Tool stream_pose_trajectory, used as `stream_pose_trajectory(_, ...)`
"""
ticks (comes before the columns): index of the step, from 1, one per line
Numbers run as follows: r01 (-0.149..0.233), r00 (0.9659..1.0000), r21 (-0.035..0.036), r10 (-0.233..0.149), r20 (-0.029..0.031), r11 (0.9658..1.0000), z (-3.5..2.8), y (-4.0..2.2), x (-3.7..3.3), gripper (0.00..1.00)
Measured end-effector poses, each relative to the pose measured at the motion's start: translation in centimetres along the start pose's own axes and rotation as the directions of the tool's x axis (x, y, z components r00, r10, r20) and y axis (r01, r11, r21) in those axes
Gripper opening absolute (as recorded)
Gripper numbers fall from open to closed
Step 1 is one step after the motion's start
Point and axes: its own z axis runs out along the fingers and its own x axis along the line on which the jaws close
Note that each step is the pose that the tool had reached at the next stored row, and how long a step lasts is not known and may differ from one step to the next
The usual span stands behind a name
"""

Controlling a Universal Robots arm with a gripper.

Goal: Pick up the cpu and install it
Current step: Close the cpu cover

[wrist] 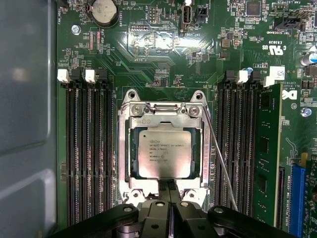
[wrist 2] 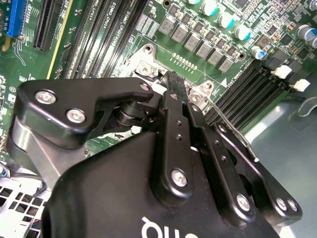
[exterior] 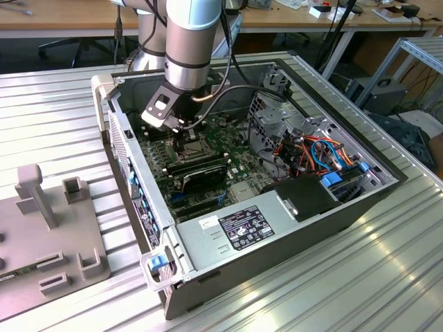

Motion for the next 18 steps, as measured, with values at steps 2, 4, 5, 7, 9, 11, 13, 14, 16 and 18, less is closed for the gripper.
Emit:
stream_pose_trajectory(2, 0.000, 1.0000, 0.0000, 0.000, 0.0000, 1.0000, 0.02, 0.00, 0.00, 0.11)
stream_pose_trajectory(4, 0.000, 1.0000, -0.0002, 0.000, -0.0001, 1.0000, 0.03, 0.00, 0.00, 0.11)
stream_pose_trajectory(5, 0.000, 1.0000, -0.0001, 0.000, -0.0002, 1.0000, 0.03, 0.00, 0.00, 0.11)
stream_pose_trajectory(7, 0.000, 1.0000, -0.0001, 0.000, -0.0002, 1.0000, 0.03, 0.00, 0.00, 0.11)
stream_pose_trajectory(9, 0.000, 1.0000, -0.0004, 0.000, -0.0005, 1.0000, -0.06, 0.00, 0.00, 0.11)
stream_pose_trajectory(11, 0.000, 1.0000, -0.0016, 0.000, -0.0024, 1.0000, -0.36, 0.02, 0.03, 0.11)
stream_pose_trajectory(13, 0.000, 1.0000, -0.0005, 0.000, -0.0007, 1.0000, -0.77, 0.01, -0.01, 0.11)
stream_pose_trajectory(14, 0.000, 1.0000, -0.0004, 0.000, -0.0006, 1.0000, -0.91, 0.01, -0.01, 0.11)
stream_pose_trajectory(16, 0.000, 1.0000, -0.0003, 0.000, -0.0004, 1.0000, -1.42, 0.01, -0.02, 0.11)
stream_pose_trajectory(18, 0.000, 1.0000, -0.0003, 0.000, -0.0004, 1.0000, -1.77, 0.01, -0.03, 0.11)
